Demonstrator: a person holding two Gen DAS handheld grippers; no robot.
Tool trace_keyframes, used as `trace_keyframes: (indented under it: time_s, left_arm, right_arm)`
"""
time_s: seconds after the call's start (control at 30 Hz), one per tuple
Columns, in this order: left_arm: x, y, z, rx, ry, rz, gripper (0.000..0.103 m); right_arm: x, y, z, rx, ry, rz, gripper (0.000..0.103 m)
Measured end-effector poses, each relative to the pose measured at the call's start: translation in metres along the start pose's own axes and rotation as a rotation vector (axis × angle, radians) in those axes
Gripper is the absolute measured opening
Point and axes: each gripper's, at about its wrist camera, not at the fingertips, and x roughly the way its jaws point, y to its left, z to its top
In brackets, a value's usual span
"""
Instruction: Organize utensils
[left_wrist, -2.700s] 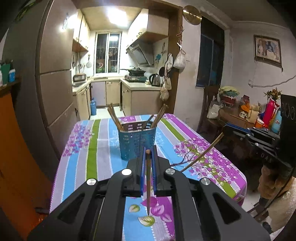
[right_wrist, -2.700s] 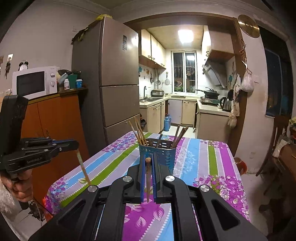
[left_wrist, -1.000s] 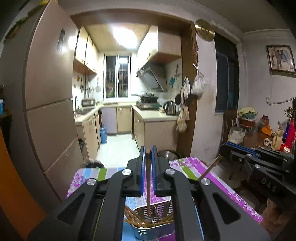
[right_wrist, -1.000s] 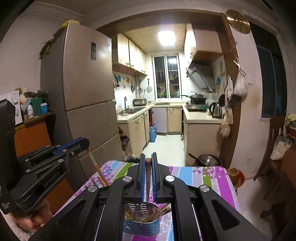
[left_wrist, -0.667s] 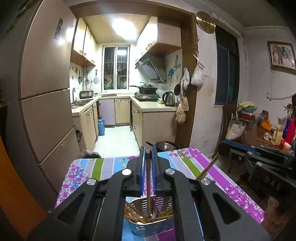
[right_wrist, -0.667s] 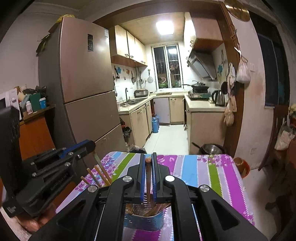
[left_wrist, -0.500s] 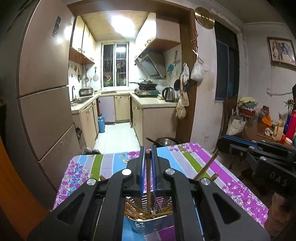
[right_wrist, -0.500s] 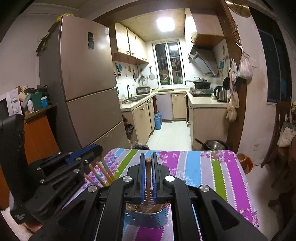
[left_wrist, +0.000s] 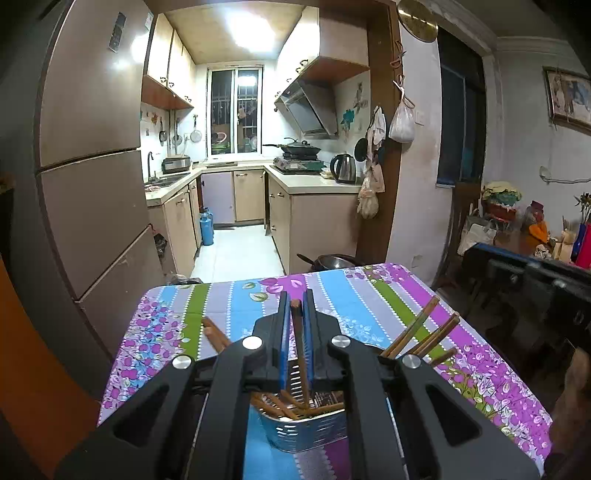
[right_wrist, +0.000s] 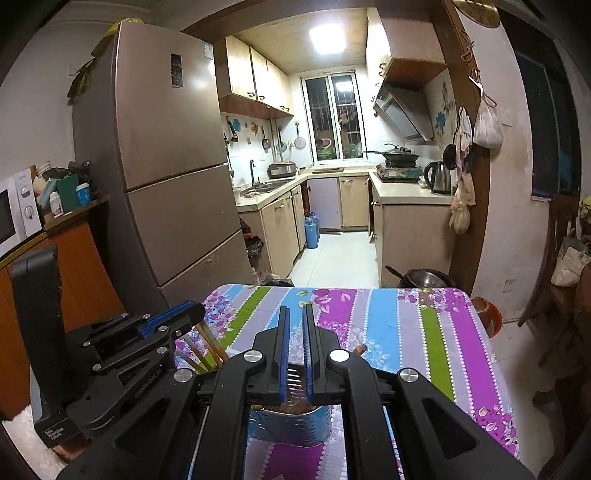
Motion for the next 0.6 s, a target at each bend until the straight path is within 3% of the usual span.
trace_keyframes:
  time_s: [0.1,0.17,0.23,0.4,0.47,0.53,0.6]
  left_arm:
    - [-0.018,0.007,0.006,-0.022,-0.031,0.007,0.009]
    - [-0.037,0.011,0.011,-0.043,-0.075,0.012,0.022]
    - [-0.063,0.016,0.016,-0.046,-0.138,0.016,0.025]
    - [-0.116,0.020,0.017,-0.018,-0.224,0.025,0.025]
    - [-0.144,0.021,0.007,-0.009,-0.255,-0.005,0.025]
    - [-0.168,0.019,-0.008,0.011,-0.275,-0.011,0.029]
    - [-0.194,0.012,-0.034,0.048,-0.300,0.003,0.040]
  right_arm:
    - [-0.019,-0.001,0.002,-0.007,-0.031,-0.001,0.008]
    - [-0.032,-0.002,0.002,-0.009,-0.047,0.005,0.008]
    - [-0.051,-0.004,-0.002,-0.009,-0.062,0.016,0.008]
    - [-0.095,-0.001,-0.021,-0.048,-0.081,0.026,0.008]
    - [-0.114,0.001,-0.034,-0.064,-0.079,0.037,0.008]
    - [-0.137,0.005,-0.053,-0.095,-0.079,0.028,0.015]
    - [-0.155,0.007,-0.072,-0.113,-0.077,0.042,0.026]
